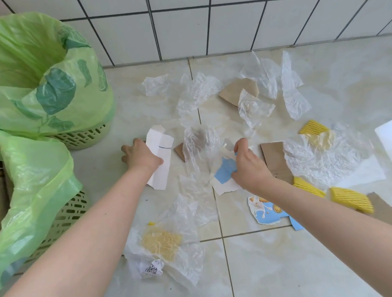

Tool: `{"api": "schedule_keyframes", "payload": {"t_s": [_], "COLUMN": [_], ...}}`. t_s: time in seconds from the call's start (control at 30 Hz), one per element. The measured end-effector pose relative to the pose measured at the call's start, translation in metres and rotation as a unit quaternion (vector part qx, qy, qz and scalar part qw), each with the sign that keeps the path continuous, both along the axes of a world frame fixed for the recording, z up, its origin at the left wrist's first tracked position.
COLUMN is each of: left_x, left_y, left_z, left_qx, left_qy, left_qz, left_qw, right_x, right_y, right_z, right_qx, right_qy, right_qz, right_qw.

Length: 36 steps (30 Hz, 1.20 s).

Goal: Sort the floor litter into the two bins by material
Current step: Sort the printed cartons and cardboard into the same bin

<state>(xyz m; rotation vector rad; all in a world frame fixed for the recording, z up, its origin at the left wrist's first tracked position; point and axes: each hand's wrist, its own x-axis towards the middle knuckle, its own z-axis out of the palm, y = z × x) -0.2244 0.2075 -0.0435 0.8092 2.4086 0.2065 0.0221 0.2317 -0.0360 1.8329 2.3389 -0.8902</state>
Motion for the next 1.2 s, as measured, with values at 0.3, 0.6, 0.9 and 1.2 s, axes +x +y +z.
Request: {"api": "schedule_keyframes", "payload": {"t_s": [0.3, 0.6, 0.9, 1.2], "left_x": [0.001, 0.007, 0.071, 0.120], "left_y": [-0.017, 0.003, 0.014, 0.005], "left_z": [0.004, 0.038, 0.018, 0.008], "left_qx": [0.087, 0.309, 0.162, 0.136], "left_qy": [-0.092, -0.175, -0.203, -0.094], "left_qz": [0.090, 0.161, 0.011, -0.162], "left_qw": [0.988, 0.921, 0.966, 0.973], "right_x": [0.013, 0.038, 0.075, 0.112], "right_y": [0.001, 0.022, 0.010, -0.021], "right_z": [0.009, 0.038, 0.044, 0.042], "right_qx": [-0.075, -0.012, -0.035, -0.090], "right_qy": [0.063, 0.127, 0.115, 0.115], "right_qz": [-0.089, -0.143, -0.171, -0.152], "right_qw": [0.991, 0.982, 0.978, 0.978]}}
